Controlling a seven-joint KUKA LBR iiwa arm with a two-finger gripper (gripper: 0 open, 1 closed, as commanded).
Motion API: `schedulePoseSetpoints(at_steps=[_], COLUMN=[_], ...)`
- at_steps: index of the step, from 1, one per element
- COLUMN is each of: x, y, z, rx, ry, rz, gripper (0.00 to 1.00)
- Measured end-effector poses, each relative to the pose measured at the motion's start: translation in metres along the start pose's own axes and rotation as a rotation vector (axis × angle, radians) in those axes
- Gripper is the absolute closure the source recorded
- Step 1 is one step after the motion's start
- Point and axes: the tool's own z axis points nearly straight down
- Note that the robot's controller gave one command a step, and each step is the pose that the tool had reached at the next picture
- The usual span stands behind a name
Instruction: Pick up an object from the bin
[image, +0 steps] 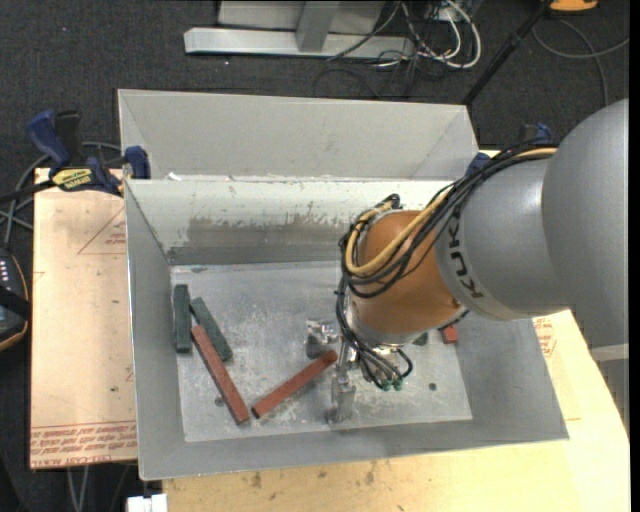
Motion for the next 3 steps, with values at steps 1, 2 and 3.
schedulePoseSetpoints(at_steps=[1, 2, 3], x=[-0.011, -0.001, 0.001], y=[0.038, 0.042, 0.055], z=[-0.035, -0.033, -0.003], rx=[-0.006, -0.004, -0.004], ry=[-0.011, -0.005, -0.004], rz=[-0.054, -0.203, -0.297], gripper=[0.0, 0.0, 0.0])
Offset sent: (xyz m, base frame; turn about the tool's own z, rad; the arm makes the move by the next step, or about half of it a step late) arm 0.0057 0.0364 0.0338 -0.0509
